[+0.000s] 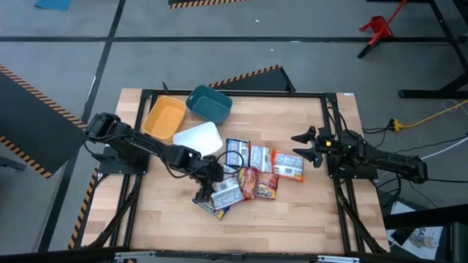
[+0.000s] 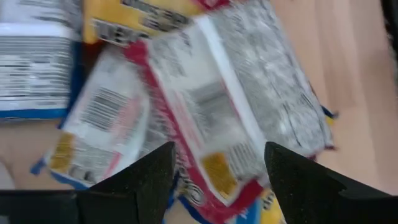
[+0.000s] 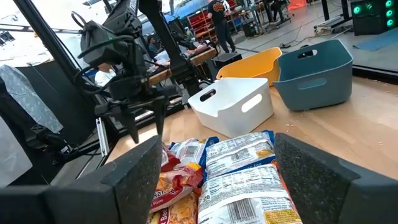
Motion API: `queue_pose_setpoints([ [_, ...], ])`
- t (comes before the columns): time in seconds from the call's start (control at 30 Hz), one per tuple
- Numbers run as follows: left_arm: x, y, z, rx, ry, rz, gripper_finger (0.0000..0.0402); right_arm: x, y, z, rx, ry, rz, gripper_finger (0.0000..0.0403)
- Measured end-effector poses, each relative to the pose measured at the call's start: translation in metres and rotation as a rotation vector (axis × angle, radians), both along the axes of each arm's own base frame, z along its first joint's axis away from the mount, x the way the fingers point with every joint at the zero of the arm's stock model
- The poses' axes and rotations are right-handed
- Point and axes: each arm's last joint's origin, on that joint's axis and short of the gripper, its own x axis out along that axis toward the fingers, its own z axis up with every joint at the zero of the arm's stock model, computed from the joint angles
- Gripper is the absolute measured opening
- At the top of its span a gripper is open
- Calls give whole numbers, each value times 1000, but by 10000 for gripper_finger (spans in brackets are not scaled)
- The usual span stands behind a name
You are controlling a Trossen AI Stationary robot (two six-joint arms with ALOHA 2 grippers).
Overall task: Sort Maruchan noodles
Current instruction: Put the bottom left red noodle into the yellow bin
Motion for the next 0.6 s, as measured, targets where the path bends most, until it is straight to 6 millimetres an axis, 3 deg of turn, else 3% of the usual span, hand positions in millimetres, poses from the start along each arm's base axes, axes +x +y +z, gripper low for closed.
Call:
queue_pose_setpoints([
  [0.17,11,-1,8,16,-142,11,242,0,0,0,0,0,-1,296],
  [0.37,-1,4,1,62,-1,65,242,0,0,0,0,1,-1,296],
  [0.6,-15,-16,-3,113,66,53,242,0,0,0,2,1,-1,296],
])
